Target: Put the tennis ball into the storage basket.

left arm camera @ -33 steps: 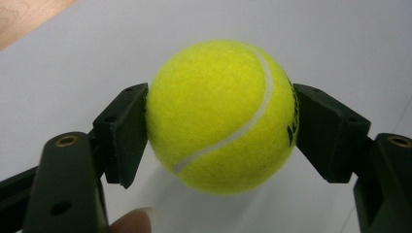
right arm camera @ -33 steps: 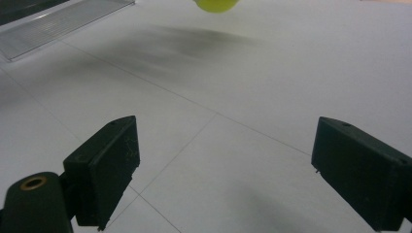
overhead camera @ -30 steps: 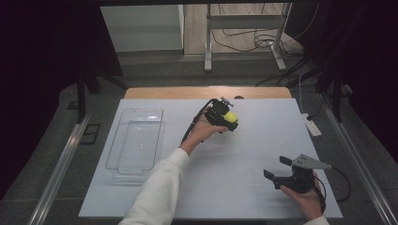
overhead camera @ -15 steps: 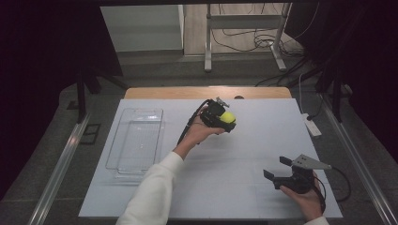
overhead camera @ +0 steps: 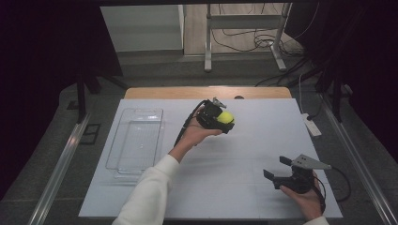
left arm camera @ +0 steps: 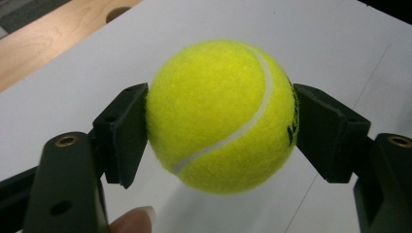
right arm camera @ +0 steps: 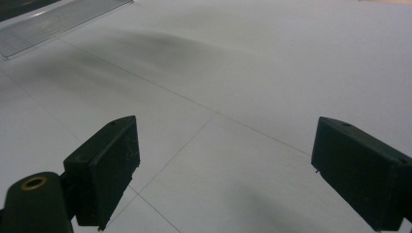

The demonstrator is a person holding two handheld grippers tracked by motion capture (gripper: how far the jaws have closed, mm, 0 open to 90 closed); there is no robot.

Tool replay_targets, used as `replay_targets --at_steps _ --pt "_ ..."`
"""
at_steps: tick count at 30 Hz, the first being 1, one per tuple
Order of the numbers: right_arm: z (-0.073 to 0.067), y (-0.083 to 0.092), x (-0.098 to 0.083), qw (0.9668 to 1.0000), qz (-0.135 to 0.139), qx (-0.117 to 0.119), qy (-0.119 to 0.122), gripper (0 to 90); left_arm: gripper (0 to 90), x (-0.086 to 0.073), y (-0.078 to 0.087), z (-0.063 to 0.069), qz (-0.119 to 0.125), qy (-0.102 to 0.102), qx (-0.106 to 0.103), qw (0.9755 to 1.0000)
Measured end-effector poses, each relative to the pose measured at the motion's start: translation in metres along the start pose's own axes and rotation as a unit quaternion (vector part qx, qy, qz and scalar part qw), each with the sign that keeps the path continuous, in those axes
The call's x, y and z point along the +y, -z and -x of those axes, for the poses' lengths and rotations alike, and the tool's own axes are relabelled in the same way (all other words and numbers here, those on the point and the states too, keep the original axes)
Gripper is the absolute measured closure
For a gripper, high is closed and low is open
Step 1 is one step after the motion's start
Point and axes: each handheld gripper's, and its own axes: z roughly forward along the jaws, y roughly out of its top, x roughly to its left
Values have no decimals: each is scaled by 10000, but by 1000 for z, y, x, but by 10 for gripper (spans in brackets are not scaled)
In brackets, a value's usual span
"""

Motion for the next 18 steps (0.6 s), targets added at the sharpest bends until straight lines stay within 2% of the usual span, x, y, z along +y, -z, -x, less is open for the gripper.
replay_targets --at_steps 14,18 --pt "0 0 0 10000 1 -15 -2 106 268 1 12 2 128 -102 1 9999" --pt "0 0 0 10000 -14 -21 3 106 268 1 16 2 200 -75 -6 9998"
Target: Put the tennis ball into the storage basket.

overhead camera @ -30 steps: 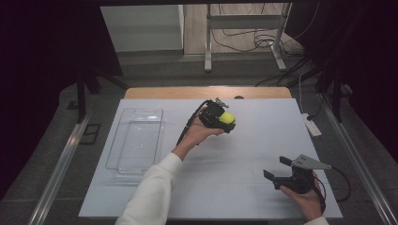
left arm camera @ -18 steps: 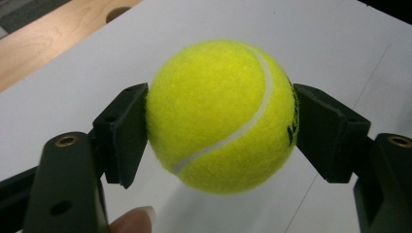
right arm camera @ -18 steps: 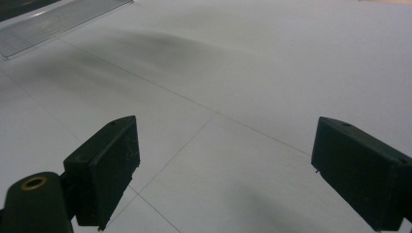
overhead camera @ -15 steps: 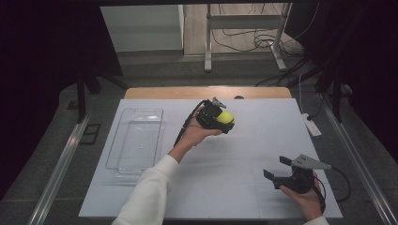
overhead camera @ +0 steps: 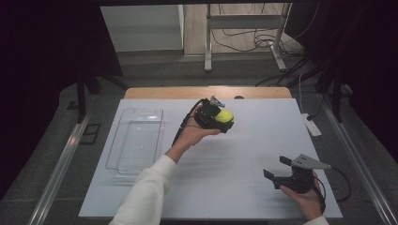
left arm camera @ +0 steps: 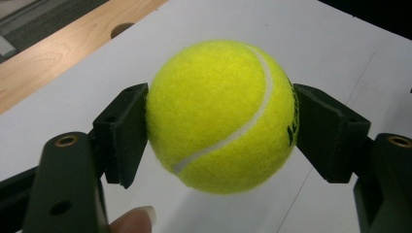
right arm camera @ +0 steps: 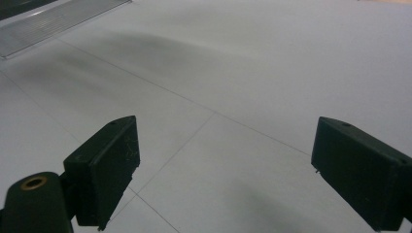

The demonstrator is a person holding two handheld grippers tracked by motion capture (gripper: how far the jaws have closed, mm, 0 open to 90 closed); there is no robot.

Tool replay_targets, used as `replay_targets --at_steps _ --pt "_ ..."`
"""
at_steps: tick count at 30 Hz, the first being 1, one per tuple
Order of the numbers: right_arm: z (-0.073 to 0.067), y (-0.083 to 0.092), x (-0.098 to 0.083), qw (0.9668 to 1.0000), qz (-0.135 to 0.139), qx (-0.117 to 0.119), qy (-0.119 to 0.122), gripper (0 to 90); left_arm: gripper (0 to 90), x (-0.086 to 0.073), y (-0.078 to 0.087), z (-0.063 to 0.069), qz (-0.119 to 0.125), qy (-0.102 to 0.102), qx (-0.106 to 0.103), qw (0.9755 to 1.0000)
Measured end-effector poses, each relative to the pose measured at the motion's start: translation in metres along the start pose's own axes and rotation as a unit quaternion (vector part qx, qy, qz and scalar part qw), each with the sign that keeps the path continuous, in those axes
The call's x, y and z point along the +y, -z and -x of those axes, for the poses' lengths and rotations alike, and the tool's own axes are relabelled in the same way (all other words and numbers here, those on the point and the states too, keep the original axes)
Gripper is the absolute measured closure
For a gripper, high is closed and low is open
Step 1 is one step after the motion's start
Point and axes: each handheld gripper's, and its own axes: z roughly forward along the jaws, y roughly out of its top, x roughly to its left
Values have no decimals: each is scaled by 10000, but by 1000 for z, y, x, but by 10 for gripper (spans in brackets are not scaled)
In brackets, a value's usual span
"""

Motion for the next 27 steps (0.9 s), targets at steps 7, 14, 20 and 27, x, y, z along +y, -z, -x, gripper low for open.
replay_targets --at_steps 7,14,20,27 --pt "0 0 0 10000 2 -2 0 107 268 1 6 0 107 -2 36 9999" --pt "0 0 0 10000 12 -4 9 106 267 1 11 -1 172 1 106 9998" --pt "0 0 0 10000 16 4 19 107 268 0 17 -3 248 37 158 9996" --pt "0 0 0 10000 24 2 20 107 268 1 24 -4 333 40 234 9992"
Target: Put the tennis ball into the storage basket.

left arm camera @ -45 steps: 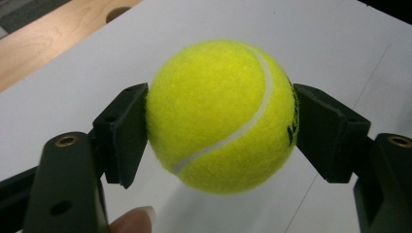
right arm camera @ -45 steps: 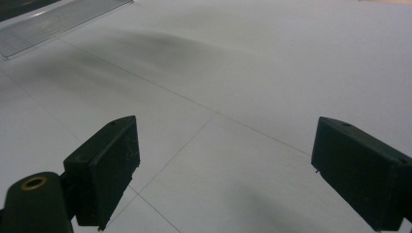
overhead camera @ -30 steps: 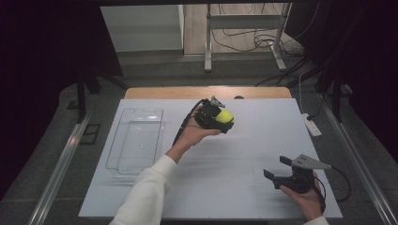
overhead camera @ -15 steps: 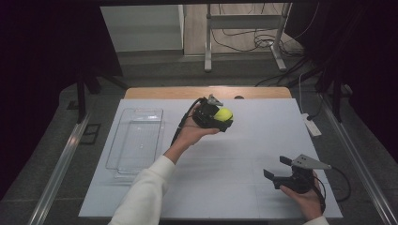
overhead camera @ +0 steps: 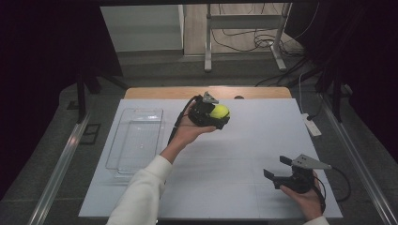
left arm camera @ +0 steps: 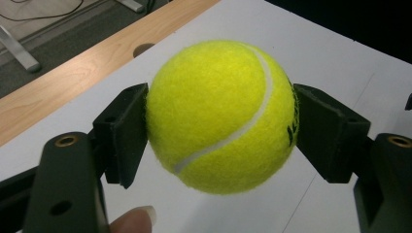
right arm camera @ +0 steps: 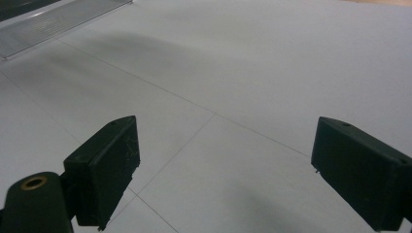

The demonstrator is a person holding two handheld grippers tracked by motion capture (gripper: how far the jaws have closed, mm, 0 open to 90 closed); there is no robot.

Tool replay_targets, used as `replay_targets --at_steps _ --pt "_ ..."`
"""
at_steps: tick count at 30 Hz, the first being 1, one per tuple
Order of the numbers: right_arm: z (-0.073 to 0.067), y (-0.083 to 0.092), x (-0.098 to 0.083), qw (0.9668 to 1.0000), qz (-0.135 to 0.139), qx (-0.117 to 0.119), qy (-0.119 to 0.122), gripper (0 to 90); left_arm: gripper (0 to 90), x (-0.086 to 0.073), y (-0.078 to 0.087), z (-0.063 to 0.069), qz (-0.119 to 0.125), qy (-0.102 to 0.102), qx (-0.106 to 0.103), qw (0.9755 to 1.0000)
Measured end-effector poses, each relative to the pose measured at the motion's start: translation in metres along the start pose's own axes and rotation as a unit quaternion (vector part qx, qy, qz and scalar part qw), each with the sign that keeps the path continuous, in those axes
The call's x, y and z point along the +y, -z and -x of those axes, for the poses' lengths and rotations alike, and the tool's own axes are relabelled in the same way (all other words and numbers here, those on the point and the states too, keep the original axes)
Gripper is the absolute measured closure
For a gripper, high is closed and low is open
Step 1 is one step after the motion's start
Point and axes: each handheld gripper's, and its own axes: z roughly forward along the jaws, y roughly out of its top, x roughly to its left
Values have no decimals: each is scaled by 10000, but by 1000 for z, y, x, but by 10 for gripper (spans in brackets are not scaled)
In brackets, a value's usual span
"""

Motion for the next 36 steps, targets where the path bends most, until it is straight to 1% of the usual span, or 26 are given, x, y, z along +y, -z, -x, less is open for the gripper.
replay_targets --at_steps 3,14,26,36 --pt "0 0 0 10000 3 -8 -9 107 268 0 3 -1 32 29 21 10000" --pt "1 0 0 10000 -11 -46 -14 107 268 -3 12 -4 105 40 94 9999" --pt "1 -1 0 10000 -14 -65 -28 107 267 -7 26 -9 226 94 165 9996" --pt "1 -1 -1 10000 -17 -81 -24 106 268 -11 33 -13 286 129 217 9993"
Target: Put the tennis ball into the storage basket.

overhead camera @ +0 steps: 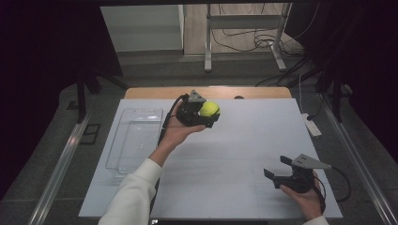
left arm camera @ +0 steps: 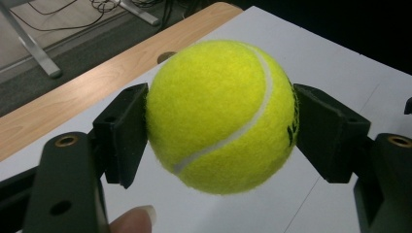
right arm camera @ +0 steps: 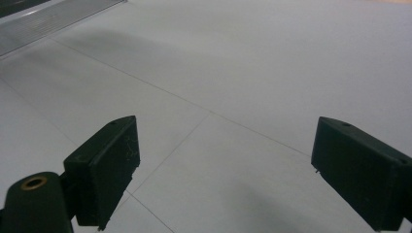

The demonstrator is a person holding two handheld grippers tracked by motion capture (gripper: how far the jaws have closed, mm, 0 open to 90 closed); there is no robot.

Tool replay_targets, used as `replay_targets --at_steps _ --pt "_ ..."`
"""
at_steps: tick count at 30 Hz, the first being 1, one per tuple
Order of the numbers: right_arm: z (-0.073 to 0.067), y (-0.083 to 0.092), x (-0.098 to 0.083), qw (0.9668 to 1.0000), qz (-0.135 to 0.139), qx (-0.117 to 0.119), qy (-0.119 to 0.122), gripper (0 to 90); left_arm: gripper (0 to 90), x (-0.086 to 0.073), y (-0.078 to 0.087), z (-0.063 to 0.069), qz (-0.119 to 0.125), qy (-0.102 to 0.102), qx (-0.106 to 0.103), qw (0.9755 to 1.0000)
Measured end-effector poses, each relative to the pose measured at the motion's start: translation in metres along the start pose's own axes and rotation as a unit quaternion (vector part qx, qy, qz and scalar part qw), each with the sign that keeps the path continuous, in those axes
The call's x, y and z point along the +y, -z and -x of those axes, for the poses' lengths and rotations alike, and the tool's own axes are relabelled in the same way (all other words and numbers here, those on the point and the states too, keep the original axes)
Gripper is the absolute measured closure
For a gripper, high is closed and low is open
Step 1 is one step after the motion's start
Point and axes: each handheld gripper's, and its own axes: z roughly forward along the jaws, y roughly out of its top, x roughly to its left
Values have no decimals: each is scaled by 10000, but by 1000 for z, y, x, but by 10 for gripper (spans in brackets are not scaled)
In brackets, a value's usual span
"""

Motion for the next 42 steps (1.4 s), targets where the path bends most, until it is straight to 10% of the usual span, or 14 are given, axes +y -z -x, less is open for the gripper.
replay_targets --at_steps 42 --pt "0 0 0 10000 4 -29 -23 106 267 -14 34 -23 175 154 362 9991"
